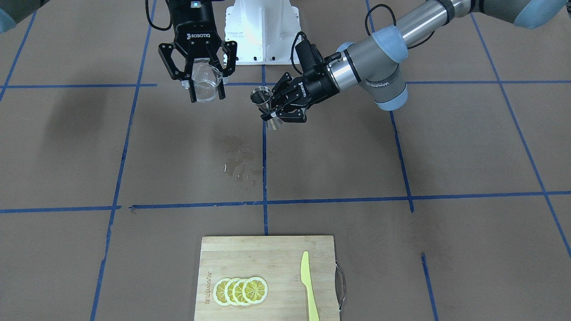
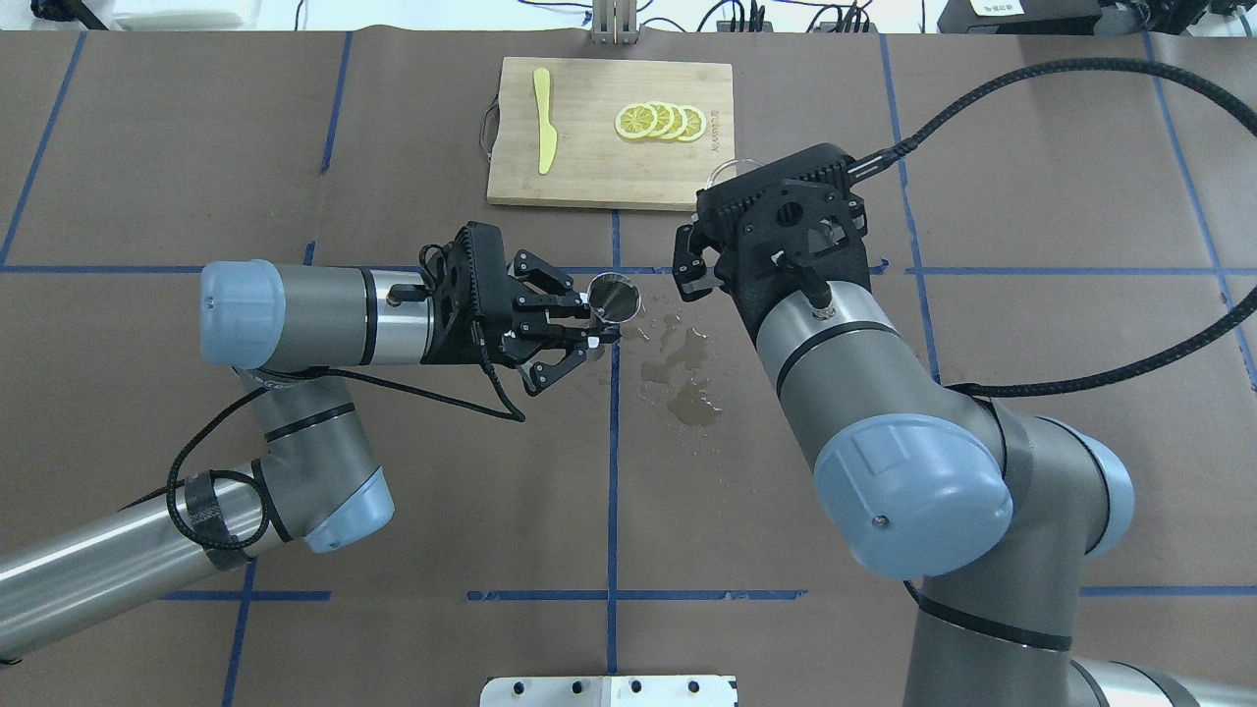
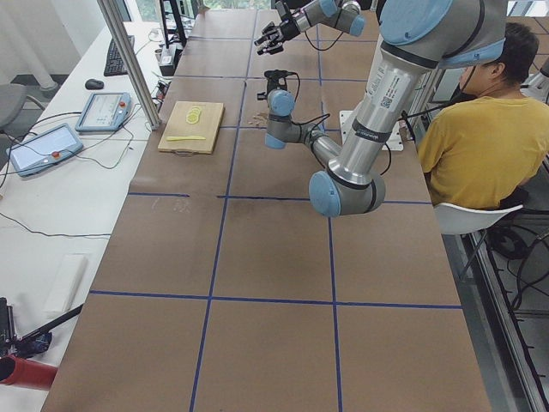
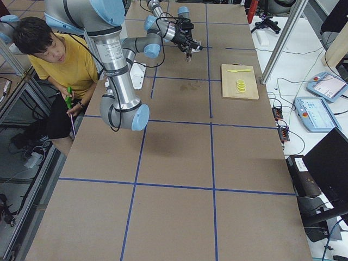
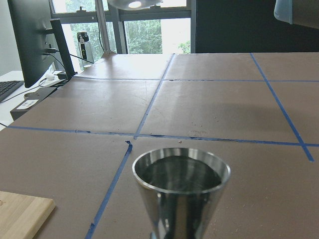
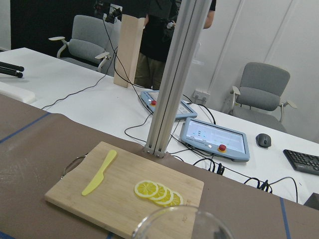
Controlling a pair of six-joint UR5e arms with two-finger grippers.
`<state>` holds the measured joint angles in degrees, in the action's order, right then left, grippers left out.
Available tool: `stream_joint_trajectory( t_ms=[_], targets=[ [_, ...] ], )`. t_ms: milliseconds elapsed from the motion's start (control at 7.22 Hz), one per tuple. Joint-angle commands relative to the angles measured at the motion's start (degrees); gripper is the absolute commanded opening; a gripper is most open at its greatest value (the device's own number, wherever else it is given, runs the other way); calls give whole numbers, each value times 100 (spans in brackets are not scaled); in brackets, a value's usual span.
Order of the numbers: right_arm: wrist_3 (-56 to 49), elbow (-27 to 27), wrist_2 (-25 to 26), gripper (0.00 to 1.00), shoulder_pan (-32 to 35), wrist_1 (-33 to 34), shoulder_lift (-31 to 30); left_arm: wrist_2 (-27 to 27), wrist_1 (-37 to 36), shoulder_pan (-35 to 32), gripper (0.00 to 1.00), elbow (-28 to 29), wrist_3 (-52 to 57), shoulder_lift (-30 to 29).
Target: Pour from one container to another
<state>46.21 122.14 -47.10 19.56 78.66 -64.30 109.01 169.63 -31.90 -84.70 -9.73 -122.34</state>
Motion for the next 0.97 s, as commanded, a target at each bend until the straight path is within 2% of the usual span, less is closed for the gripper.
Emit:
stream_joint_trajectory(
  t_ms=[0, 138, 415, 554, 692, 831],
  targets=[
    [686, -40, -18, 0, -5, -1054, -1062, -3, 0, 0, 0, -3, -3, 0],
    [1201, -276, -27, 0, -5, -2255, -1790, 6, 0, -9, 0, -3, -3, 0],
    [1294, -1232, 199, 0, -14, -3895, -2602, -3, 0, -9, 0, -3, -3, 0],
    [1285, -1584, 393, 0, -49, -4337, -2849, -3, 0, -9, 0, -3, -3, 0],
    [1285, -1762, 603, 0, -127, -4402, -2973, -3, 0, -9, 0, -3, -3, 0],
    [1303, -2025, 788, 4, -241, -4534, -2992, -3, 0, -9, 0, -3, -3, 8]
  ],
)
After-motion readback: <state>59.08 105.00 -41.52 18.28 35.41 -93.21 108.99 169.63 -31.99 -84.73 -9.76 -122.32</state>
